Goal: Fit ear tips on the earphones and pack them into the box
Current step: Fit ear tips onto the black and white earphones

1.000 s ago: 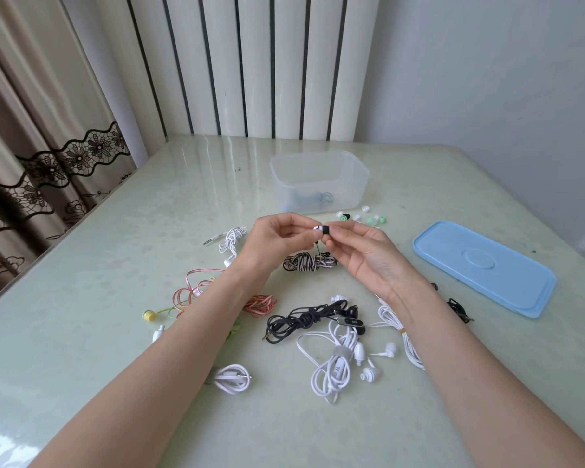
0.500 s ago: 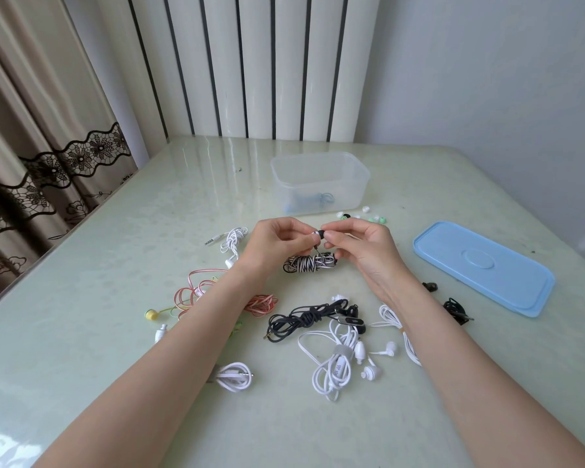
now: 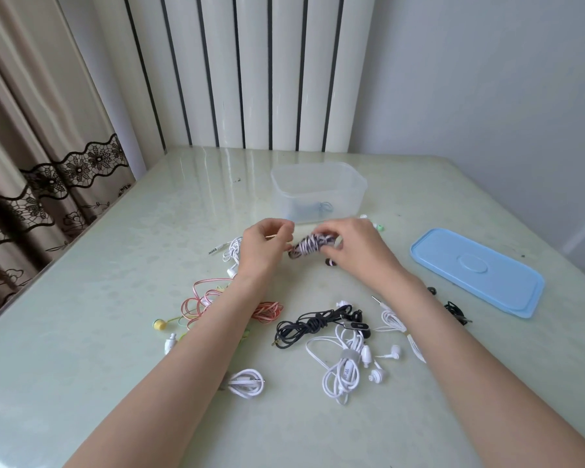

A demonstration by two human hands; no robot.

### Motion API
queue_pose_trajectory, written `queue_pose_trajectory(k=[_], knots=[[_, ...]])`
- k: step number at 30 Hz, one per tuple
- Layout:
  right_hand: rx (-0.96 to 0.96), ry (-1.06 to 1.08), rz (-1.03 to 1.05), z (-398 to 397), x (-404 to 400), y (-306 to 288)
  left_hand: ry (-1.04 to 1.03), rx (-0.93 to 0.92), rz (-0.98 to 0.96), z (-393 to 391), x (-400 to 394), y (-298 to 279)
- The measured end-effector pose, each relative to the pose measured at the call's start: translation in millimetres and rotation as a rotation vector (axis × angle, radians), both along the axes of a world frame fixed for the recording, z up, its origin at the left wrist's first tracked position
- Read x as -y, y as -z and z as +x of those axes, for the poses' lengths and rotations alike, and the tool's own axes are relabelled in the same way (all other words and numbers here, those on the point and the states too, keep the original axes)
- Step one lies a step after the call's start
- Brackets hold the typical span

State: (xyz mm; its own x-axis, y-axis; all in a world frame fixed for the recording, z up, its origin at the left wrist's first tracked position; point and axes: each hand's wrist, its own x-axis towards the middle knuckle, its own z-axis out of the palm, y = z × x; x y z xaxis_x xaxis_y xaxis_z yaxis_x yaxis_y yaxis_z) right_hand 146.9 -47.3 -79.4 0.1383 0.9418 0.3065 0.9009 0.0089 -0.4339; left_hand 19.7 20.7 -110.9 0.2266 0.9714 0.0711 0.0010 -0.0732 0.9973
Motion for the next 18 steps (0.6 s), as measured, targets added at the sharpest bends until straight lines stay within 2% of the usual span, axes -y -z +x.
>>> queue_pose_trajectory(k=[4,8,11,16,18], knots=[[-0.022,0.066,0.160,10,-27,-44,-0.159,0.007,0.052,-5,-4,-1],[-0.003,0.121,0.250,27,-65,-78,-0.128,-0.064,0.038,-5,-1,-1],[0.033,0.173,0.201,37,-91,-77,-0.061,-0.143,0.074,-1,5,-1],[0.007,0.215,-0.025,45,-111,-45,-0.035,-0.174,0.115,2,1,-10],[-0.009,0.205,0.011,42,-108,-44,-0.040,-0.200,0.139,0,-1,-11]])
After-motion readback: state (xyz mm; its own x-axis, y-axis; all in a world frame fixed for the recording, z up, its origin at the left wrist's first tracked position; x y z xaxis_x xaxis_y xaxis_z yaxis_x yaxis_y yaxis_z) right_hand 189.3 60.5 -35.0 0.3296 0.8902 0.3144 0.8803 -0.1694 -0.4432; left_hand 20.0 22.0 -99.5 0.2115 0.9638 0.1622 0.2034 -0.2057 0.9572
